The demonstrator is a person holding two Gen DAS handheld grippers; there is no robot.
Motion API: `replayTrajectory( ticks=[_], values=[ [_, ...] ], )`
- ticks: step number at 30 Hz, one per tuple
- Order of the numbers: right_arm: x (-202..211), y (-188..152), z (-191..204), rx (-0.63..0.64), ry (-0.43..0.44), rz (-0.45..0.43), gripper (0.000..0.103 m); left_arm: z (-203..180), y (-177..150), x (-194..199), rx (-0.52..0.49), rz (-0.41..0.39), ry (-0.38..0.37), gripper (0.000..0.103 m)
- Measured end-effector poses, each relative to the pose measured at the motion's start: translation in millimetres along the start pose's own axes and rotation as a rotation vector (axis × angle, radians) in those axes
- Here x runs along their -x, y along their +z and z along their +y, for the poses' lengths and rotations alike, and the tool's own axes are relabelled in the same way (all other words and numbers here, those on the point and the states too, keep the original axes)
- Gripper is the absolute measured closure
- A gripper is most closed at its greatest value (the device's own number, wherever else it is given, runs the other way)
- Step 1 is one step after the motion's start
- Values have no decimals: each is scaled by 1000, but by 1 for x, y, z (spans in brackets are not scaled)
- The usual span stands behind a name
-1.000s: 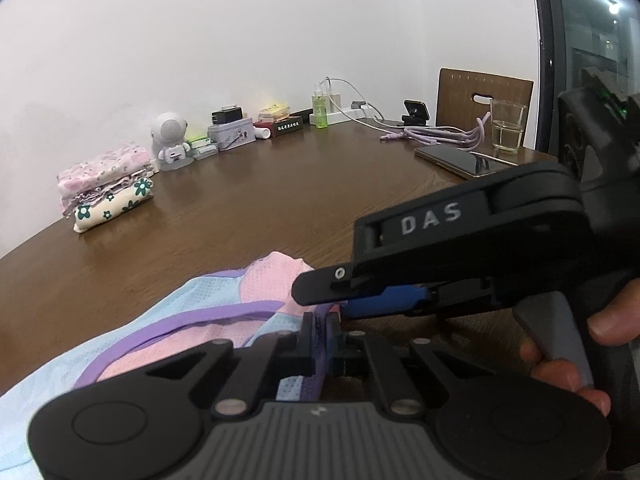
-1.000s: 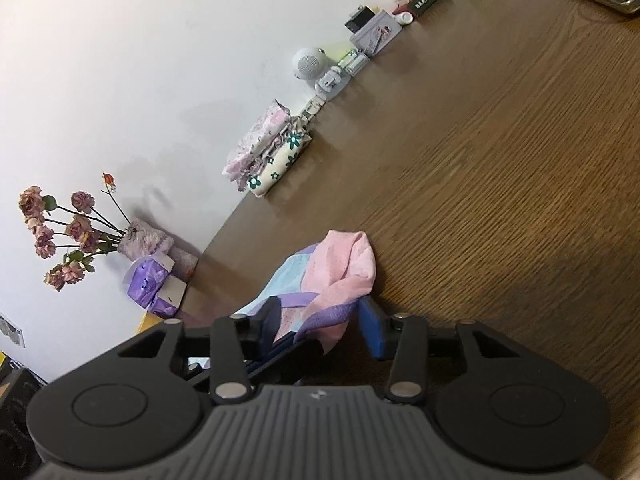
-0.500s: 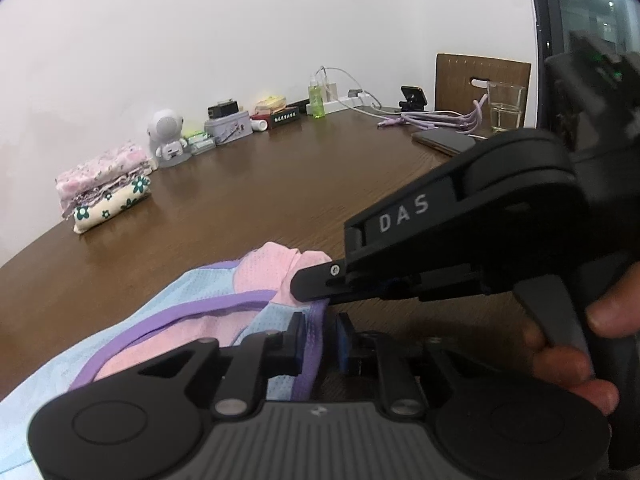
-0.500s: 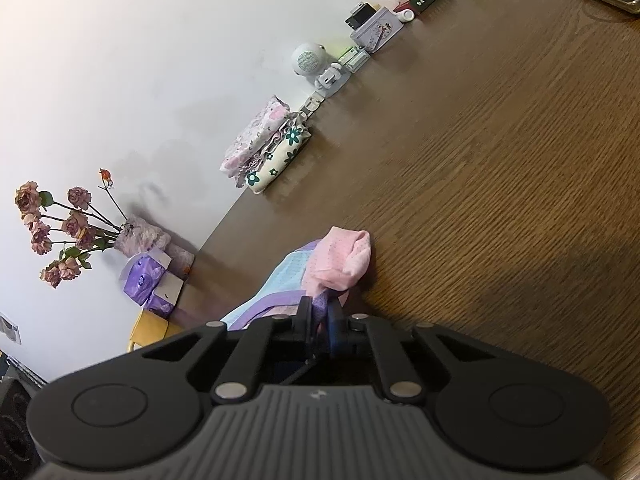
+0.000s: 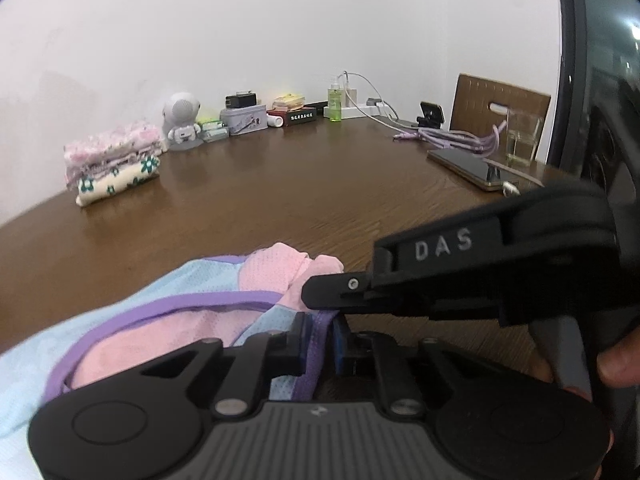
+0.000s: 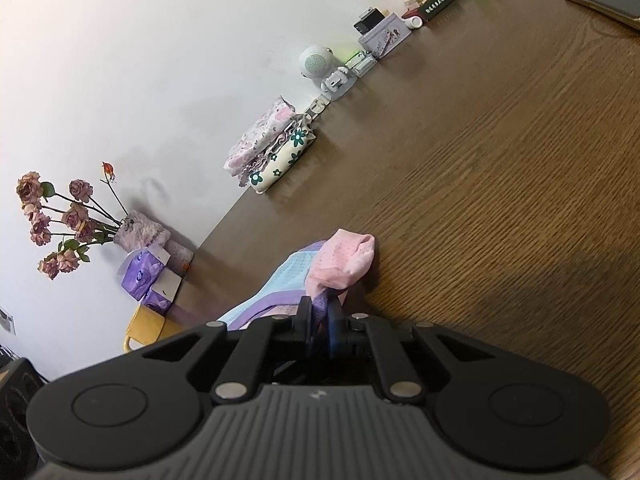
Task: Fold clothes
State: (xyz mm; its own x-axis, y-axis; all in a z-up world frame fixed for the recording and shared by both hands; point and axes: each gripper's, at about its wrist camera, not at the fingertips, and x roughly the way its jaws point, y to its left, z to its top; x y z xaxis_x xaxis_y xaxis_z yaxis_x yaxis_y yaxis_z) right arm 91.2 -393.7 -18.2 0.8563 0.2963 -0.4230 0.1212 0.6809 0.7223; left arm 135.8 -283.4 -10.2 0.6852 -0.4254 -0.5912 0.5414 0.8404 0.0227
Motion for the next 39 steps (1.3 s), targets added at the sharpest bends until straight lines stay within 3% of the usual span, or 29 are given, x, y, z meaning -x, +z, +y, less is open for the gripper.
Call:
replayTrajectory(
  ticks=[11, 13, 15, 24, 39],
  values=[
    [-1, -2, -2, 10, 2, -3, 92, 13, 1, -4, 78, 16, -59, 98],
    [-1, -2, -3, -4, 5, -4, 88, 12, 1, -3, 76, 9, -57, 98],
    [0, -2, -3, -7, -3, -8, 76, 13, 2, -2, 76, 2, -54, 98],
    [-5, 1, 0, -9, -23, -11, 65, 18, 3, 2, 107, -26, -47, 99],
    [-25, 8, 5, -55, -24, -4, 65, 20, 3, 5, 116, -53, -65, 99]
  ],
)
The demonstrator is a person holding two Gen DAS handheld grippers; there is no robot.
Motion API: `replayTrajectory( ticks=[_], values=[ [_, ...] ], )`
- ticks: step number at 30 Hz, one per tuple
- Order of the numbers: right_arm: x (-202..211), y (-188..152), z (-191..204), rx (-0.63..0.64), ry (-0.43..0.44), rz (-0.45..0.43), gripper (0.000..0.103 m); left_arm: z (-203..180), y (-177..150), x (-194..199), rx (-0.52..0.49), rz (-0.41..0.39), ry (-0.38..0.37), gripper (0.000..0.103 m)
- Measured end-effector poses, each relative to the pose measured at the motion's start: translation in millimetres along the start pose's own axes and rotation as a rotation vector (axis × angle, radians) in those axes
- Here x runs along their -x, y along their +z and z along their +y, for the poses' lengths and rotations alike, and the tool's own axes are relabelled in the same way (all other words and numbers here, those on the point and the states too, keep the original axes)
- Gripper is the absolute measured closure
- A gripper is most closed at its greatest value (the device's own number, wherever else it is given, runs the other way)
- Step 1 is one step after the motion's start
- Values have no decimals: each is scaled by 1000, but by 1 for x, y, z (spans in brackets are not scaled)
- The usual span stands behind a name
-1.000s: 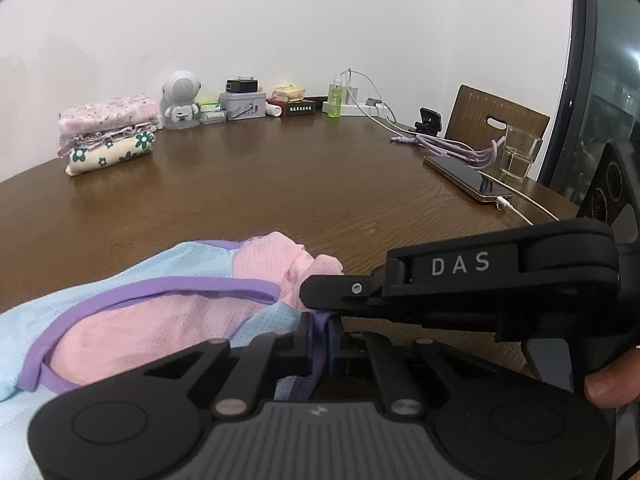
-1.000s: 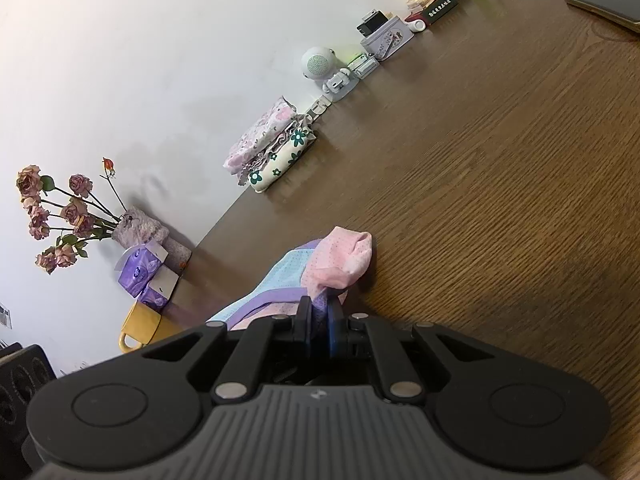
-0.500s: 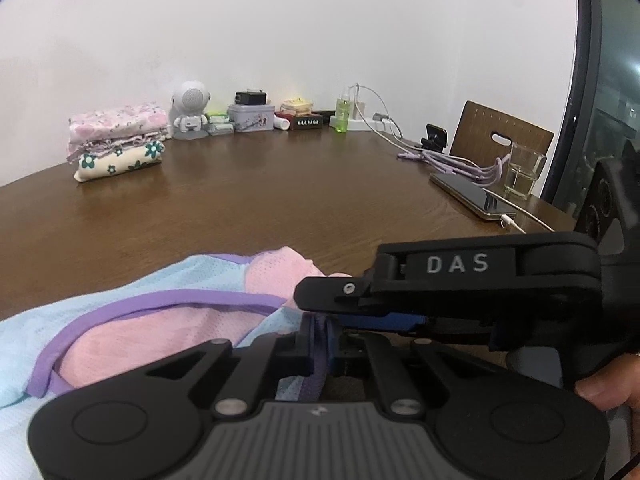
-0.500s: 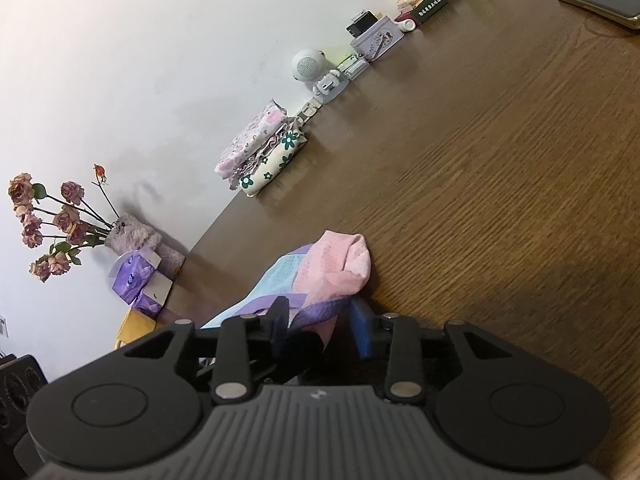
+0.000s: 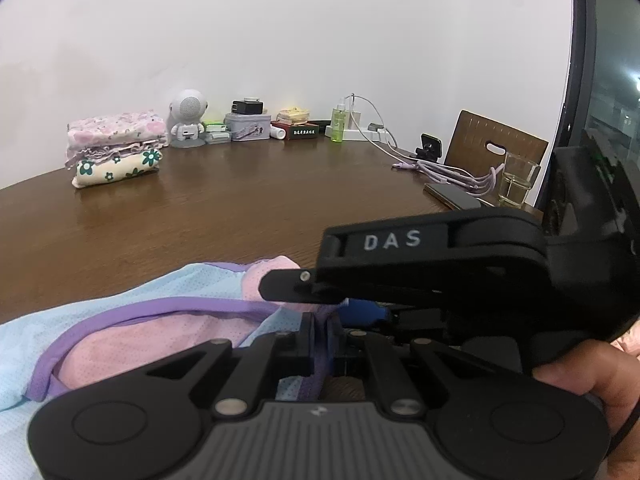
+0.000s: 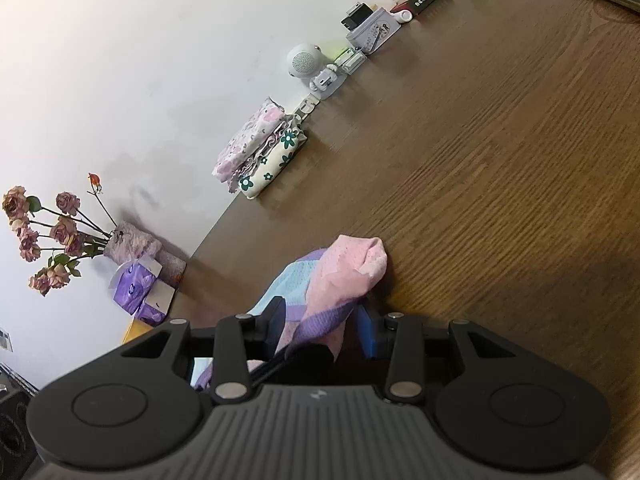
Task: Fold clothes
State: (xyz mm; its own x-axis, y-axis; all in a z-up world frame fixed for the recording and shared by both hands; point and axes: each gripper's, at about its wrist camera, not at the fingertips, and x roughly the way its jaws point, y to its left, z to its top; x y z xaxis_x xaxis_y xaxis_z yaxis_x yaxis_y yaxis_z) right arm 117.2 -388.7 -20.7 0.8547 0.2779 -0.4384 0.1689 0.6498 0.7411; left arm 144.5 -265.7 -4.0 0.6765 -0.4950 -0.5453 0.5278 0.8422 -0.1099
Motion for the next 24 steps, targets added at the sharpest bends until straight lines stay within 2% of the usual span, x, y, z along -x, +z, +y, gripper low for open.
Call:
replayTrajectory(
  ticks=[8, 16, 24],
  values=[
    [-9, 1, 3, 1, -6, -7, 65, 3, 0, -2, 23, 4, -10, 99],
    [-13, 2, -2, -42, -2, -22, 77, 8, 0, -4, 42, 10, -22, 99],
    [-5, 0, -5, -70, 0, 9, 77, 9, 1, -4, 52, 11, -18, 98]
  ],
)
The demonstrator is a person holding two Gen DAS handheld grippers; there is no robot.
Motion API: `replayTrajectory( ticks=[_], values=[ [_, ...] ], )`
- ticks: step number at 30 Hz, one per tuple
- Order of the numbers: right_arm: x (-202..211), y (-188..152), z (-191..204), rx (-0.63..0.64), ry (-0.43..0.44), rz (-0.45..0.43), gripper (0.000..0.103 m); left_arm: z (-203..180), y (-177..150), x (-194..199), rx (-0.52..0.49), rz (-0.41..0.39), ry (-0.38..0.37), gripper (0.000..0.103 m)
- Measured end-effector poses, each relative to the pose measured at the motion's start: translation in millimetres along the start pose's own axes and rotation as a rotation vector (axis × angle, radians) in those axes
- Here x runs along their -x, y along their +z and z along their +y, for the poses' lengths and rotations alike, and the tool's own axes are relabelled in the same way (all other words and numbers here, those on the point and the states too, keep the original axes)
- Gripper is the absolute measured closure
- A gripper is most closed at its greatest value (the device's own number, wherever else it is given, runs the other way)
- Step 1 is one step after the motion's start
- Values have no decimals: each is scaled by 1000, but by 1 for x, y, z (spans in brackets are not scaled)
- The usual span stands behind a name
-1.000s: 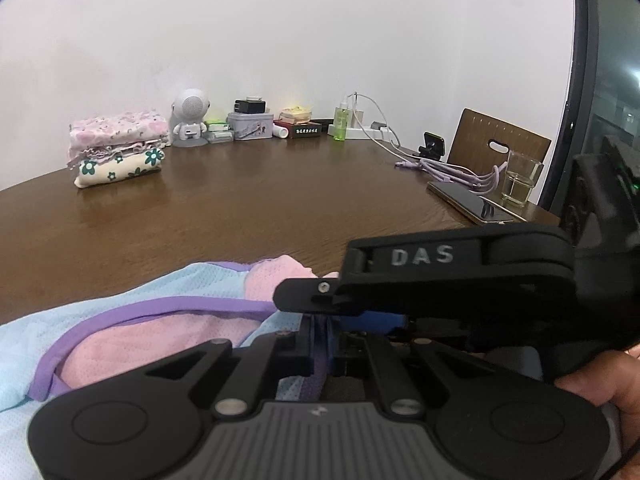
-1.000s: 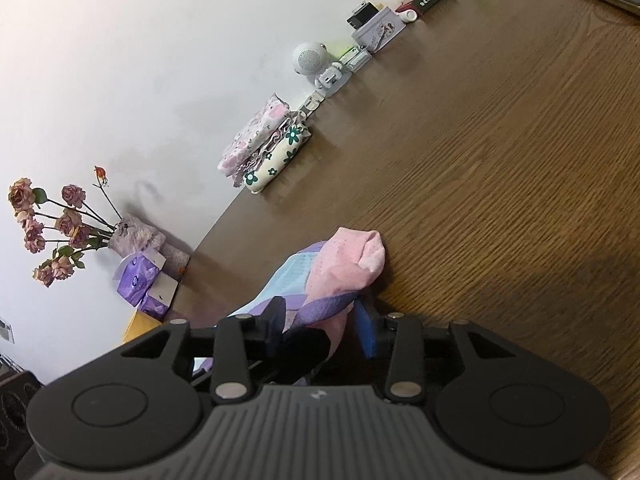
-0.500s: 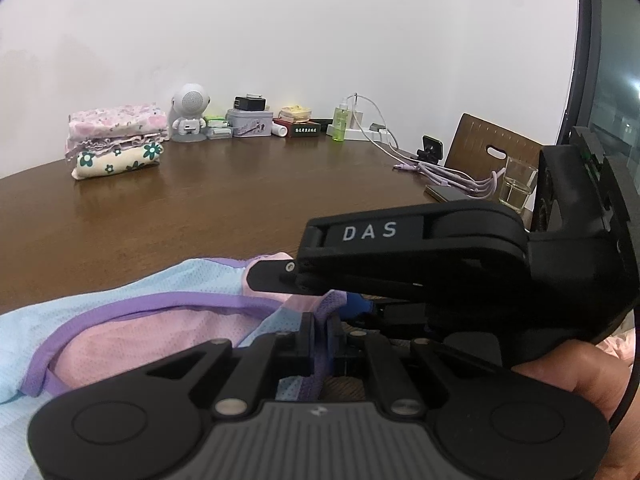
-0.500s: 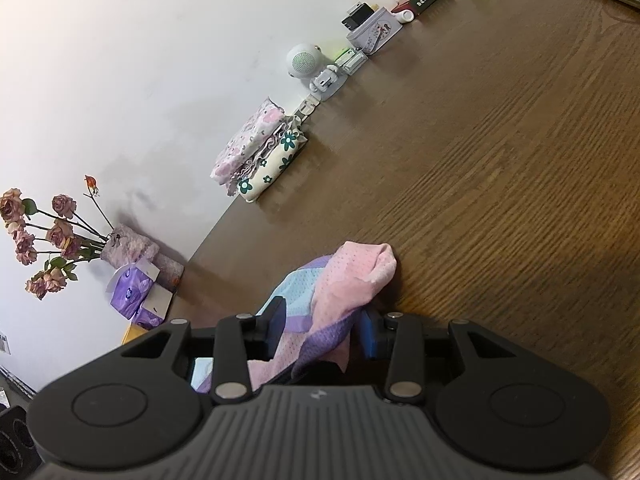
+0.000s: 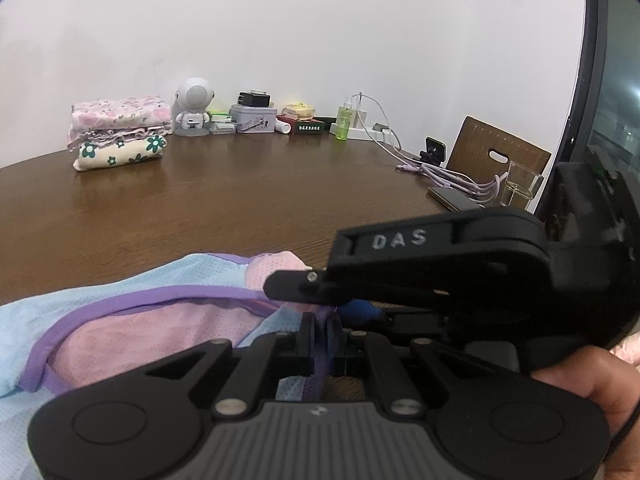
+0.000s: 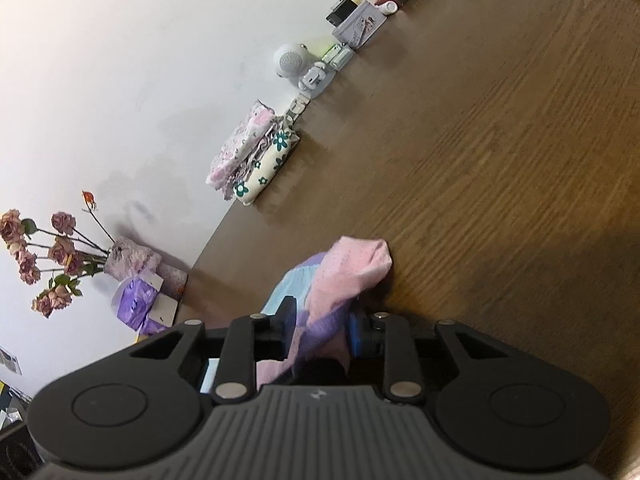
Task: Fold clothes
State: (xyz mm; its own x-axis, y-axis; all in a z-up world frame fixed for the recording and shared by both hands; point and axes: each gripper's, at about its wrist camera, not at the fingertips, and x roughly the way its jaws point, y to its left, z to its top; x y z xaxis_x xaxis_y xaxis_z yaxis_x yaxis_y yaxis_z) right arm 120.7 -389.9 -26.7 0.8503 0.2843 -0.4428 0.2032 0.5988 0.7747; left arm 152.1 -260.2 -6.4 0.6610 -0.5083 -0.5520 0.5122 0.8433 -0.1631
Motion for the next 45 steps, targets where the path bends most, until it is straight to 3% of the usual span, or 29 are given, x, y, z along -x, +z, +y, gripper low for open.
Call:
replayTrajectory(
  ticks=[17, 22, 26, 28, 31, 35, 45],
  values=[
    [-6, 3, -7, -131, 22, -37, 80, -1, -1, 0, -3, 3, -1, 98],
    [-9, 2, -4, -108, 1, -39, 80, -1, 0, -1, -6, 6, 1, 98],
    [-12, 1, -2, -81, -25, -29, 89, -2, 0, -1, -12, 11, 1, 97],
    [-14, 0, -2, -65, -37, -22, 94, -3, 0, -1, -15, 19, 6, 91],
    [-16, -2, -3, -52, -37, -21, 100, -2, 1, 5, -20, 30, 14, 60],
    [-15, -3, -2, -40, -43, -30, 100, 5, 0, 26, -41, -2, 26, 58],
    [-9, -6, 5, 28, -65, -58, 100, 50, -2, 62, 49, -26, 68, 57]
  ],
)
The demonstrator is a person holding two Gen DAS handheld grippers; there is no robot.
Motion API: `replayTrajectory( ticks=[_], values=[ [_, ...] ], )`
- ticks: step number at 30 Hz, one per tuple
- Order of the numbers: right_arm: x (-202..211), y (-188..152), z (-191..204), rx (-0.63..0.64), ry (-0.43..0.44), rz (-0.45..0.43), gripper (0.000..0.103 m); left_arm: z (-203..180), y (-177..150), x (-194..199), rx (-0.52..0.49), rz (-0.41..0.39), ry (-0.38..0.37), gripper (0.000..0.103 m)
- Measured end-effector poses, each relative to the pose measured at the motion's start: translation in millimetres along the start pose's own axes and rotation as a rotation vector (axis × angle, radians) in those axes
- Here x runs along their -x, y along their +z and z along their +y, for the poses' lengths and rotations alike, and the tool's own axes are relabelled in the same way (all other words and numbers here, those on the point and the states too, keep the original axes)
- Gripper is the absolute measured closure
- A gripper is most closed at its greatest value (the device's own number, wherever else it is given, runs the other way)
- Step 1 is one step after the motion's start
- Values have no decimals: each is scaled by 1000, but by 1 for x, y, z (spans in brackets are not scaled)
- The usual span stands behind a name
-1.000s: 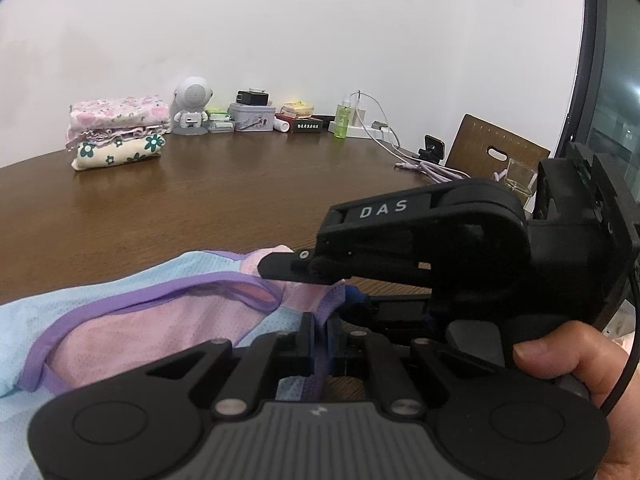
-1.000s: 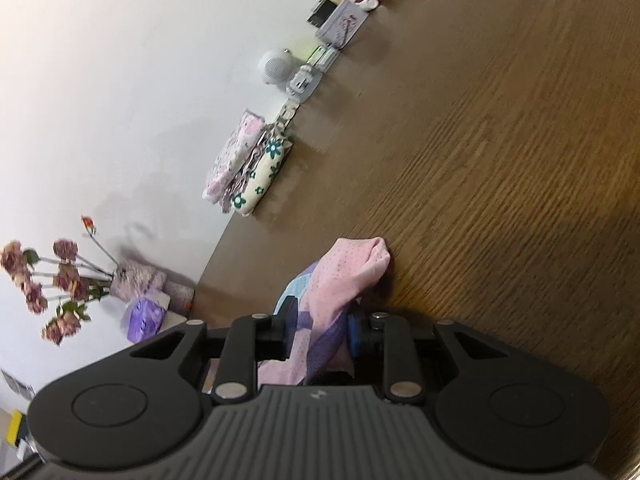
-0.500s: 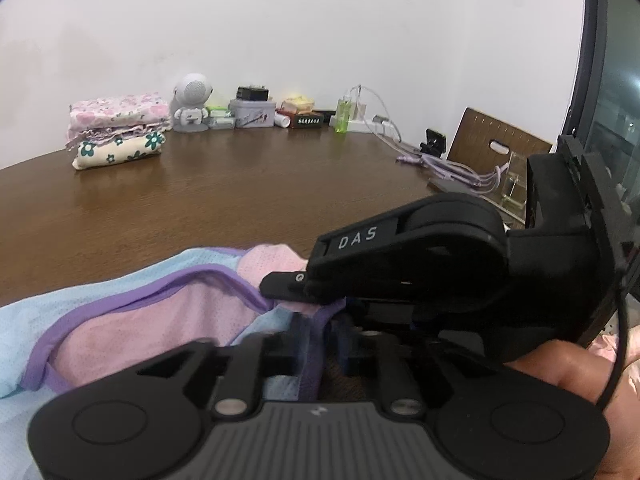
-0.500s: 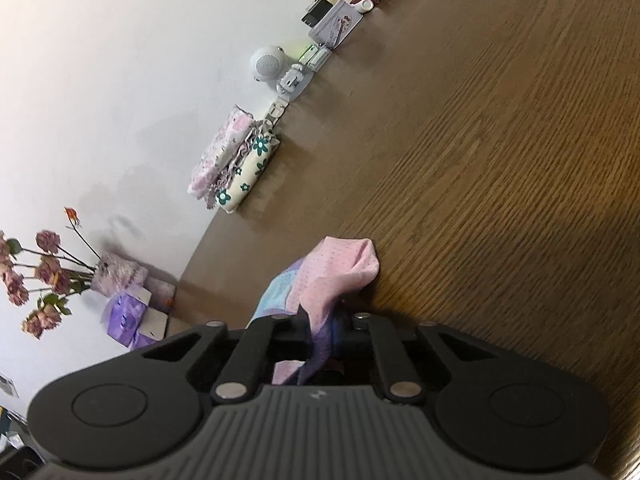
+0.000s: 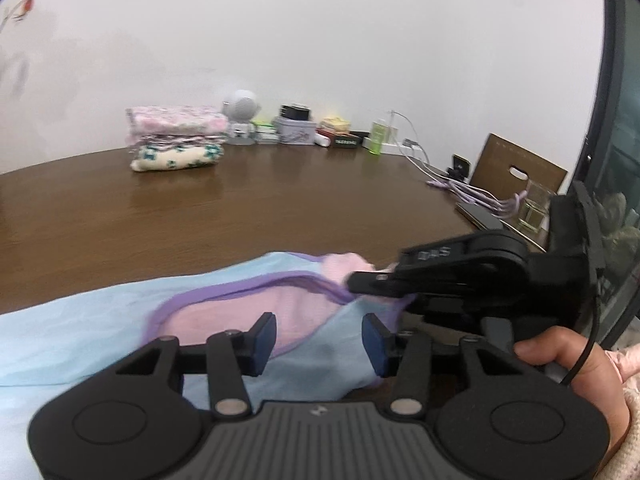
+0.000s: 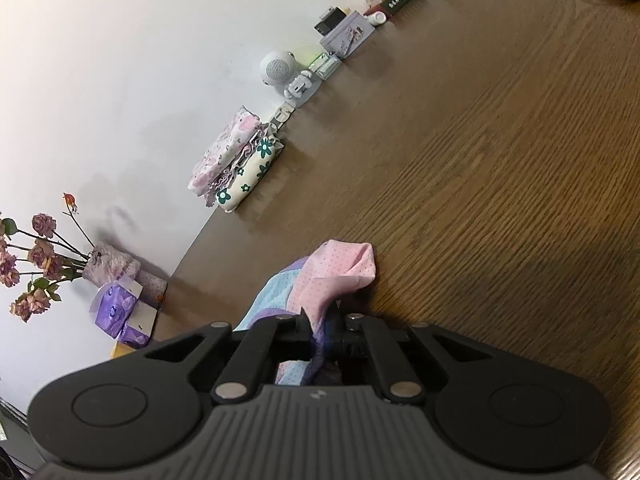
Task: Fold clothes
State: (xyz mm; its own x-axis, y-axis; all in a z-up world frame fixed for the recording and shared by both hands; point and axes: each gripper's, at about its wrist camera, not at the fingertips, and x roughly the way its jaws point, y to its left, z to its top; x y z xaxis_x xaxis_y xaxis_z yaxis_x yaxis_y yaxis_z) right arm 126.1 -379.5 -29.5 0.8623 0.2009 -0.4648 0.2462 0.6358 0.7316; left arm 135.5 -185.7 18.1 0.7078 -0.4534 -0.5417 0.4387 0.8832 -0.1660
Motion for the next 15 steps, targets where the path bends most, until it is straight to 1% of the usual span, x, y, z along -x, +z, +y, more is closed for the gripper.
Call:
replayTrajectory(
  ticks=[3, 5, 9, 12, 15],
  values=[
    [4, 1, 3, 28, -10, -14, 100, 21, 2, 14, 21, -6, 48, 55],
    [6, 1, 6, 53, -17, -18, 100, 36, 4, 24, 33, -8, 90, 52],
    [9, 1, 12, 113, -35, -24, 100, 69, 6, 39, 67, -22, 176, 53],
    [9, -1, 17, 159, -51, -24, 100, 89, 6, 44, 79, -23, 221, 55],
    [10, -3, 26, 214, -73, -33, 100, 107, 5, 46, 108, -8, 216, 55]
  ],
)
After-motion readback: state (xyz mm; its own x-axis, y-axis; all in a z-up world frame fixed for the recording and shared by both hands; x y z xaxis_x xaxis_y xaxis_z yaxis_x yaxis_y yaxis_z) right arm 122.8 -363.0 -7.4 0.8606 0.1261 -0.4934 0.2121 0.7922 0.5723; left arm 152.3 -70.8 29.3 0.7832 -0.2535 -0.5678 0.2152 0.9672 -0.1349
